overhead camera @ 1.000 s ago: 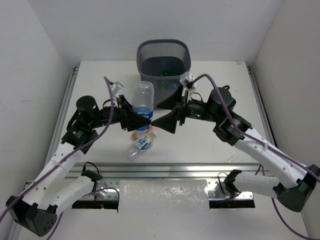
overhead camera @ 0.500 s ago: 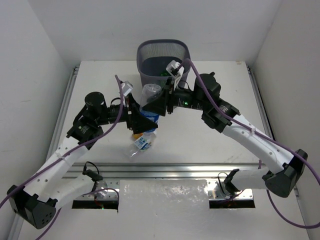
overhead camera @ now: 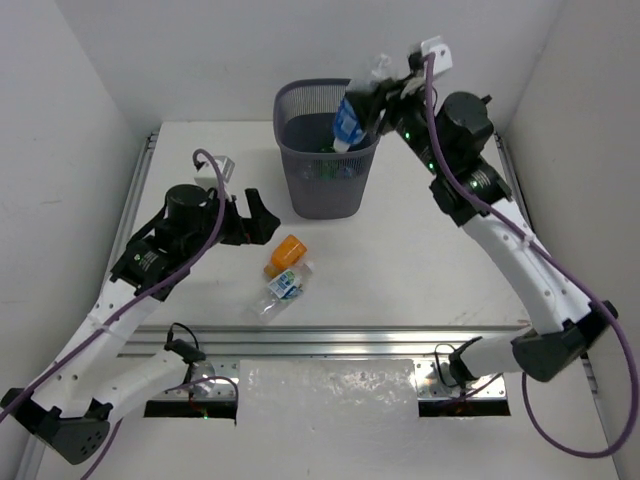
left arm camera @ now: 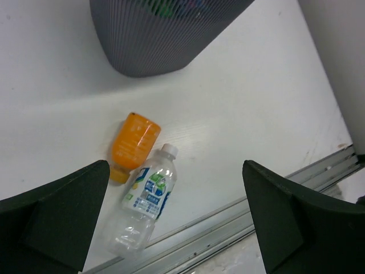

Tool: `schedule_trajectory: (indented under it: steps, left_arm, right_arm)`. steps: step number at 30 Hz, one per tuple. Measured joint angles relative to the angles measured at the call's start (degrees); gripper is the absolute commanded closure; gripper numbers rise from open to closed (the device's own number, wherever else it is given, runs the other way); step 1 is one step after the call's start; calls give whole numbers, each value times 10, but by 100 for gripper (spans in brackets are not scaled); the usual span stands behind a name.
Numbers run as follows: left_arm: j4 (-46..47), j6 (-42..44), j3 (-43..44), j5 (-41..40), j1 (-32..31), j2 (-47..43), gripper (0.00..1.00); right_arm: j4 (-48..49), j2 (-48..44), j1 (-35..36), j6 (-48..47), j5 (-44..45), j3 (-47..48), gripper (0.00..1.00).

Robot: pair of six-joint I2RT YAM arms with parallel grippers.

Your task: Put the plastic bottles in the bin

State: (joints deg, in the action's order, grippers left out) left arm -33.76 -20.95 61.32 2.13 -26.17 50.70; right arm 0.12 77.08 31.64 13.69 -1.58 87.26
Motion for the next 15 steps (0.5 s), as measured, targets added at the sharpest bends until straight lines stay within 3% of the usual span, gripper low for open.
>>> schedule_trajectory:
  steps: [4, 6, 7, 8, 9, 13, 15]
  left_arm:
    - [-32, 33, 0, 9, 0, 35, 0]
    - [-41, 49, -3, 14, -1, 64, 0]
    - [-45, 54, -7, 15, -1, 80, 0]
    - [-53, 57, -12, 14, -2, 95, 0]
    - [-62, 60, -15, 10, -5, 108, 0]
    - [-81, 61, -30, -3, -16, 145, 1]
    - [-82, 61, -39, -7, -19, 157, 1]
  right_arm:
    - [37, 84, -41, -21, 32, 81, 73]
    - [44, 139, -55, -29, 39, 118, 61]
    - [42, 167, -60, -34, 41, 139, 53]
    - [33, 202, -65, -39, 41, 167, 21]
    - [21, 236, -68, -44, 43, 205, 2]
    - [-80, 378, -77, -62, 41, 375, 1]
    - [-105, 375, -79, -61, 36, 346, 1]
